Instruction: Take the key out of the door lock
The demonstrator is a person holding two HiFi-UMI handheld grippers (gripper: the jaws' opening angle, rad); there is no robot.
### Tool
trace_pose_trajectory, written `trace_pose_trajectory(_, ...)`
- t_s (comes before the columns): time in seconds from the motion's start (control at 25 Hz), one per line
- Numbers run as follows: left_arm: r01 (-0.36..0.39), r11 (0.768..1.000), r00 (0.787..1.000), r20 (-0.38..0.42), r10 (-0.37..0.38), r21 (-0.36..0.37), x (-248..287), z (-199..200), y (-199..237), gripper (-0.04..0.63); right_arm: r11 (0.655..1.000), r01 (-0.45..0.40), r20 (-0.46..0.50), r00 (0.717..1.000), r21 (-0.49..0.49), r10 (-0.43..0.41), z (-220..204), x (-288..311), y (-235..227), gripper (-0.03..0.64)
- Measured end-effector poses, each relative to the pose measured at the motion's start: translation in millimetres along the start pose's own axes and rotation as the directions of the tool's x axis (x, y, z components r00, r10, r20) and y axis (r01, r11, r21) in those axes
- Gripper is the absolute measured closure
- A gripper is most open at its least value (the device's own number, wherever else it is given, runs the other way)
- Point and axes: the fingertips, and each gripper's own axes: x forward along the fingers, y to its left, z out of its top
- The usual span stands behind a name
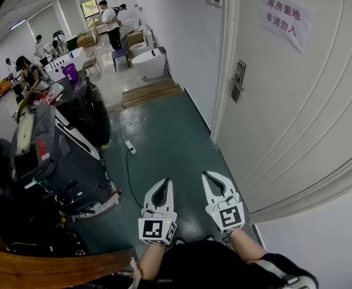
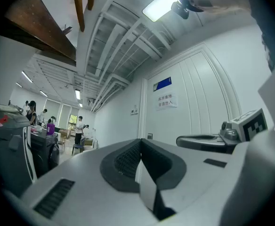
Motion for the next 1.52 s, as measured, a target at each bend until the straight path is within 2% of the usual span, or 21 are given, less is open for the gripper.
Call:
trace_pose_trajectory(0.36, -0.001, 1.000, 1.000, -0.007, 0.001, -0.009, -4, -5, -6, 0.572, 1.000, -0.007, -0.026, 1.000, 0.030, 0.008, -7, -8, 1, 0.609)
trace_pose_trajectory(0.52, 0.012, 1.000, 1.000, -0.016, -0.012, -0.009, -4, -11, -11, 0.572, 0.993, -0.044, -0.017, 0.999, 0.110, 0.046, -10, -9, 6, 0.609)
trace_pose_trajectory(0.56, 0.015, 1.000, 1.000, -0.024, -0.016, -0.011, -4, -13, -12, 0.572, 0.987, -0.059, -0.019, 0.998, 0.149, 0.062, -15, -10, 7, 0.596)
trace_pose_trajectory(0.6, 0.017, 1.000, 0.999, -0.032, -0.018, -0.014, -3, -15, -14, 0.572, 0.979, -0.075, -0.017, 0.997, 0.191, 0.080, -22, -10, 7, 0.539)
trace_pose_trajectory(0.68, 0.016, 1.000, 0.999, -0.045, -0.017, -0.018, -3, -19, -17, 0.572, 0.961, -0.096, -0.016, 0.994, 0.261, 0.104, -33, -12, 6, 0.501)
trace_pose_trajectory(0.96, -0.011, 0.999, 0.996, -0.094, 0.007, -0.038, -4, -44, -31, 0.572, 0.918, -0.116, -0.031, 0.990, 0.380, 0.138, -57, -26, -2, 0.391)
trace_pose_trajectory(1.04, -0.020, 0.999, 0.994, -0.110, 0.015, -0.041, -5, -52, -40, 0.572, 0.915, -0.111, -0.043, 0.989, 0.387, 0.138, -64, -35, -8, 0.367)
trace_pose_trajectory(1.24, -0.059, 0.997, 0.990, -0.132, 0.053, -0.041, -16, -75, -58, 0.572, 0.935, -0.089, -0.065, 0.991, 0.343, 0.118, -82, -55, -20, 0.365)
trace_pose_trajectory(1.52, -0.101, 0.994, 0.980, -0.175, 0.094, -0.033, -20, -91, -58, 0.572, 0.928, -0.100, -0.086, 0.986, 0.358, 0.140, -103, -56, -26, 0.365)
